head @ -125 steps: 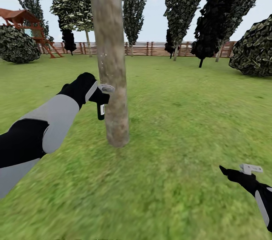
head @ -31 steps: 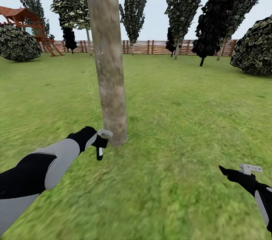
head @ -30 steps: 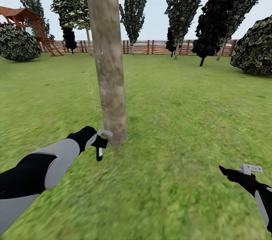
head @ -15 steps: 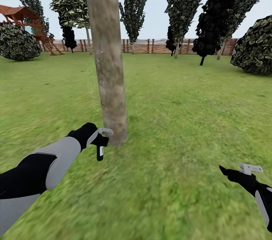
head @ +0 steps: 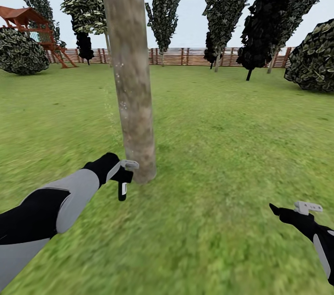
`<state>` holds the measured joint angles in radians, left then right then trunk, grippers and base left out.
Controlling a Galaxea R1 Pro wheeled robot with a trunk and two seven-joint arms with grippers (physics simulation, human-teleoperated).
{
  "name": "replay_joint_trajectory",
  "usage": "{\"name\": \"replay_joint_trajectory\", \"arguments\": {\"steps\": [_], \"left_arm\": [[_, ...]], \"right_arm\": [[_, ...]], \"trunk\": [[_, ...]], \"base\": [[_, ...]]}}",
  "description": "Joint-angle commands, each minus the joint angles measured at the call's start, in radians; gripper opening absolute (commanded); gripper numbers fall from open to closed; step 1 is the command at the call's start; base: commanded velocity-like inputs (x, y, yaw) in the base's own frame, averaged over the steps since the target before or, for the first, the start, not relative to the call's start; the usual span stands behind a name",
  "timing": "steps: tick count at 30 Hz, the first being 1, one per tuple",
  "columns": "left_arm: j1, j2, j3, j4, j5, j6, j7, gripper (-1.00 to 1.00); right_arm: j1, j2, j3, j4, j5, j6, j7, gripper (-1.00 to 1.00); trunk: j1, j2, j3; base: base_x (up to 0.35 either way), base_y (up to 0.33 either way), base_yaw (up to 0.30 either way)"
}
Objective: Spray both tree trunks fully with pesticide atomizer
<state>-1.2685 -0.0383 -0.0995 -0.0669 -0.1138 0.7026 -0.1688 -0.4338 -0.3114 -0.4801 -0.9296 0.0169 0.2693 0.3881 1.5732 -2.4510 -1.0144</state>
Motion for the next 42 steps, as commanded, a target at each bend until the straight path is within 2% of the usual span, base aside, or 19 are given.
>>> {"name": "replay_joint_trajectory", "arguments": {"steps": [1, 6, 28, 29, 35, 42], "left_arm": [[0.0, 0.001, 0.001, 0.0, 0.0, 0.0, 0.0, -1.0], [0.0, 0.003, 0.001, 0.002, 0.0, 0.0, 0.0, -1.0], [0.0, 0.008, 0.004, -0.023, -0.003, 0.003, 0.0, -1.0], [0.0, 0.009, 0.004, -0.045, -0.003, 0.012, 0.0, -1.0], [0.0, 0.012, 0.003, -0.239, -0.003, 0.188, -0.001, -1.0], [-0.001, 0.017, 0.003, -0.268, -0.004, 0.207, -0.001, -1.0]], "right_arm": [[0.0, 0.0, 0.0, 0.0, 0.0, 0.0, 0.0, 1.0], [0.0, 0.0, 0.0, 0.0, 0.0, 0.0, 0.0, 1.0], [0.0, 0.0, 0.0, 0.002, 0.0, -0.001, -0.002, 1.0], [0.0, 0.0, 0.0, 0.003, 0.0, -0.001, -0.002, 1.0], [0.0, 0.0, 0.0, 0.002, 0.0, -0.001, -0.002, 1.0], [0.0, 0.001, 0.002, 0.002, 0.0, -0.001, -0.004, 1.0]], "trunk": [[0.0, 0.0, 0.0], [0.0, 0.0, 0.0], [0.0, 0.0, 0.0], [0.0, 0.0, 0.0], [0.0, 0.0, 0.0], [0.0, 0.0, 0.0]], "base": [[0.203, 0.014, 0.0], [0.21, 0.029, 0.0], [0.047, 0.022, 0.0], [0.0, 0.0, 0.0], [0.0, 0.0, 0.0], [0.0, 0.0, 0.0]]}}
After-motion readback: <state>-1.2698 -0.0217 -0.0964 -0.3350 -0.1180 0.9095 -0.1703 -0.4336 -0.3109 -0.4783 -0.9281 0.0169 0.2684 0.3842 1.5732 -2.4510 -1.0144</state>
